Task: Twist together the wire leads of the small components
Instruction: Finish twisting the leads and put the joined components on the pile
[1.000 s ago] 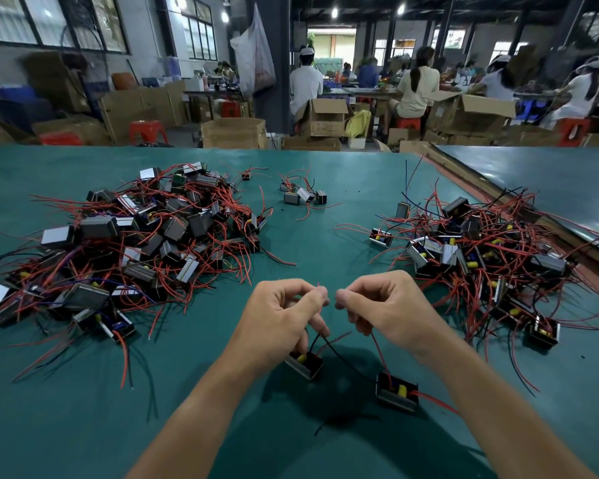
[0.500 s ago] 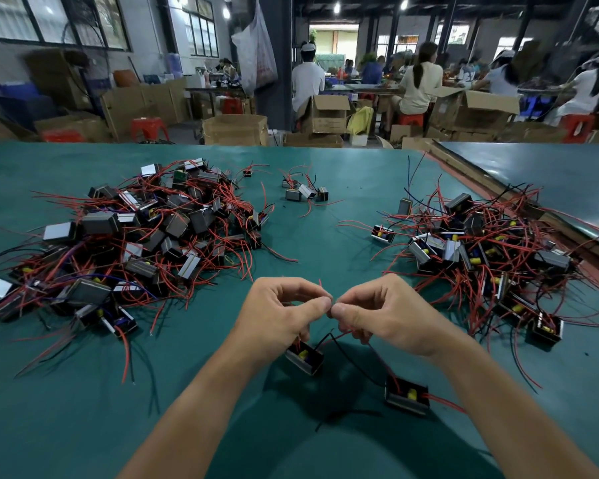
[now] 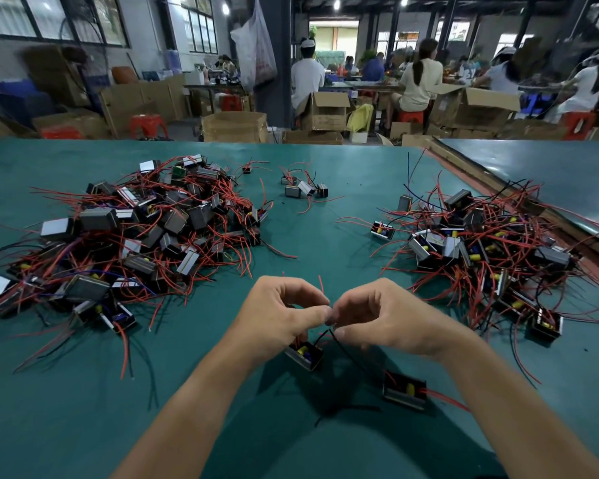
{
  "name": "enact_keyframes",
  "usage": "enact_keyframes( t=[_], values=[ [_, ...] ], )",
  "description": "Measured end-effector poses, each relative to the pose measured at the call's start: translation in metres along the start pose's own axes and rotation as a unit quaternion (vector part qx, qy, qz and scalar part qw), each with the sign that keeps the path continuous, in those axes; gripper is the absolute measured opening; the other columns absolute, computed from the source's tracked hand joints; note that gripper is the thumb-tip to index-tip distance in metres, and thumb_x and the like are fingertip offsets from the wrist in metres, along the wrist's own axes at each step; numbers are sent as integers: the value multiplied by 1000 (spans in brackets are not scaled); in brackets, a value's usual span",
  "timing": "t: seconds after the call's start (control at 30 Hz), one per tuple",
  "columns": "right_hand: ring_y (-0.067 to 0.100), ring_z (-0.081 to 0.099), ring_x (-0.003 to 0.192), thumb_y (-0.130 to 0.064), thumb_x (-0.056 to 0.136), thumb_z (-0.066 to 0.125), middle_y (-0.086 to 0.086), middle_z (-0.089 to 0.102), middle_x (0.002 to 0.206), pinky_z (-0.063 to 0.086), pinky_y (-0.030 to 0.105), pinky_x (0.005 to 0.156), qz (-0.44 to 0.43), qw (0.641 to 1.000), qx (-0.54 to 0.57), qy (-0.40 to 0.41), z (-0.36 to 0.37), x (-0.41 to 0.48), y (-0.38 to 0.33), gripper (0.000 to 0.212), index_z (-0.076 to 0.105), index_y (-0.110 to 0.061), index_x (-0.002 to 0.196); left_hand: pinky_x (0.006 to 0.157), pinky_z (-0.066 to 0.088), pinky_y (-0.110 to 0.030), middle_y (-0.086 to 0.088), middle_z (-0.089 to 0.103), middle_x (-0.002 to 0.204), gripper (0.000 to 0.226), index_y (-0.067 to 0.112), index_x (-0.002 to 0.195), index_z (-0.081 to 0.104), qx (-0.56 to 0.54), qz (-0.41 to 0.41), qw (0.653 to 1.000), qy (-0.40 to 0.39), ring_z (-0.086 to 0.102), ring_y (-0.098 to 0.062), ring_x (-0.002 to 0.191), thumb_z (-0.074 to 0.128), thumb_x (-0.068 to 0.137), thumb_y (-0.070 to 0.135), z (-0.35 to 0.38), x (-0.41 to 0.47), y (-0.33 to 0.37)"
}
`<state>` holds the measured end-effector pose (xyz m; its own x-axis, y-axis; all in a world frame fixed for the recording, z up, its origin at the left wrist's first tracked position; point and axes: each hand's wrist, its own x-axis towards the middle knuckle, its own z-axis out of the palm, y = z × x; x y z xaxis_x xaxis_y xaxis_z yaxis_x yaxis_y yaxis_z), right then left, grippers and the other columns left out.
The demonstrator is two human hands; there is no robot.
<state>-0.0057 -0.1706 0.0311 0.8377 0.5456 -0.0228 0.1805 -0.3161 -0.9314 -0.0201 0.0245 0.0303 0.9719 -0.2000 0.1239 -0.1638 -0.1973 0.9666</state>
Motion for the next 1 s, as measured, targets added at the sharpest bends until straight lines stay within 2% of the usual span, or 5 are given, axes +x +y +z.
enact_keyframes(
  t=[0.23,0.57,0.73,0.83,1.0],
  values=[
    [10,57,66,3,79,72,-4,68,73,46,20,61,-9,999,-35,17,0,2,2,16,73,-10,88,45,42,-20,3,64,57,8,8,74,73,27,-32,999,-18,50,-13,43,75,80,4,0,0,-1],
    [13,53,65,7,80,66,-2,65,71,44,22,60,-18,997,-50,56,1,4,3,17,72,-6,89,44,40,-20,0,70,66,34,18,69,67,69,-22,996,53,55,-17,44,53,95,2,2,4,-6],
    [7,53,59,7,79,66,-8,65,68,44,19,57,-11,996,-53,65,0,4,2,21,73,-11,87,53,42,-31,2,58,61,51,18,76,58,45,21,995,91,51,-16,56,33,64,-25,6,6,-5],
    [6,53,58,5,80,68,-7,65,69,44,18,57,-12,997,-48,56,3,3,1,23,72,-16,84,47,21,-25,-3,40,51,39,20,60,56,76,51,989,114,28,-8,45,35,64,-13,7,3,-5],
    [11,51,62,11,80,67,-1,63,69,42,19,57,-24,997,-30,66,5,4,-2,25,71,-14,83,49,21,-28,-5,41,51,32,22,57,56,117,82,983,111,27,-9,47,31,56,3,6,0,-4]
  ],
)
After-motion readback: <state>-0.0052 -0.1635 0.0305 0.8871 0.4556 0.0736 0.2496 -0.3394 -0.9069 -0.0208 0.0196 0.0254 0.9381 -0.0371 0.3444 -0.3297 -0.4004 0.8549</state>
